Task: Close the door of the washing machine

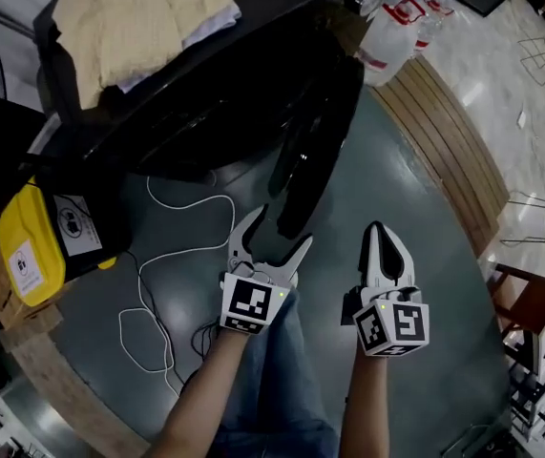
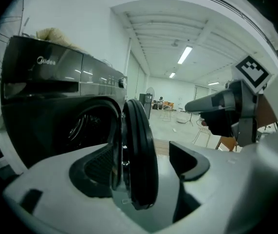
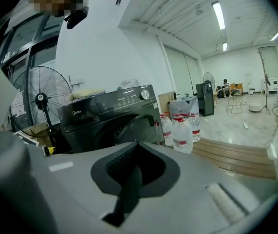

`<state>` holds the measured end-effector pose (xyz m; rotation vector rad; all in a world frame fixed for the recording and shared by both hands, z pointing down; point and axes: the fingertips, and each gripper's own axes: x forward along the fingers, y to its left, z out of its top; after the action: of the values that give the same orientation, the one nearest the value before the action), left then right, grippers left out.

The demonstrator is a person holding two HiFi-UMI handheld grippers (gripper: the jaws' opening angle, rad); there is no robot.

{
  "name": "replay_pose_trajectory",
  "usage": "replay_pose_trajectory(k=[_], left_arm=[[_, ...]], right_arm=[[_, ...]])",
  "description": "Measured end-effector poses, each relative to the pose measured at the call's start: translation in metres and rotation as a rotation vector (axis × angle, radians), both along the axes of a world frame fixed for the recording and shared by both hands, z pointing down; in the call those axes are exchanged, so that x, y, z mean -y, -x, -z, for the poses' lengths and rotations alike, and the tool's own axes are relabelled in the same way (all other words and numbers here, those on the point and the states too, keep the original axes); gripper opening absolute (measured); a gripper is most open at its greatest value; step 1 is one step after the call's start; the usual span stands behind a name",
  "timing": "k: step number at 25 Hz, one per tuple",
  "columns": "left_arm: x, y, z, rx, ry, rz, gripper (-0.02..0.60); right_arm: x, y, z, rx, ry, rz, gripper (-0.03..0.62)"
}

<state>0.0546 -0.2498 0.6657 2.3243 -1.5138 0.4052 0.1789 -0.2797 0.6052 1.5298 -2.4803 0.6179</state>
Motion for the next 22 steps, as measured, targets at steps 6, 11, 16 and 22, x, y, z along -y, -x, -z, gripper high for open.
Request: replay_pose_trajectory(k=[6, 11, 16, 22], left_arm=[[-0.008, -0.007, -0.061, 0.034, 0.020, 0.048, 0.313], [-0.008, -0.022, -0.079, 0.059, 0.010, 0.026, 0.228], [-0.002, -0.031, -0.083, 0.074, 0.000, -0.003, 0.114], [-0.001, -0.029, -0.084, 0.067, 0.011, -0.013, 0.101]], right_arm=[[-0.006, 0.002, -0.046, 0.003, 0.006, 0.004, 0.014], [-0.009, 0.002, -0.061, 0.001, 0.008, -0.007, 0.014], [-0.008, 0.005, -0.066, -0.008, 0.015, -0.011, 0.014], [-0.004, 0.008, -0.064, -0.017, 0.024, -0.005, 0.014]])
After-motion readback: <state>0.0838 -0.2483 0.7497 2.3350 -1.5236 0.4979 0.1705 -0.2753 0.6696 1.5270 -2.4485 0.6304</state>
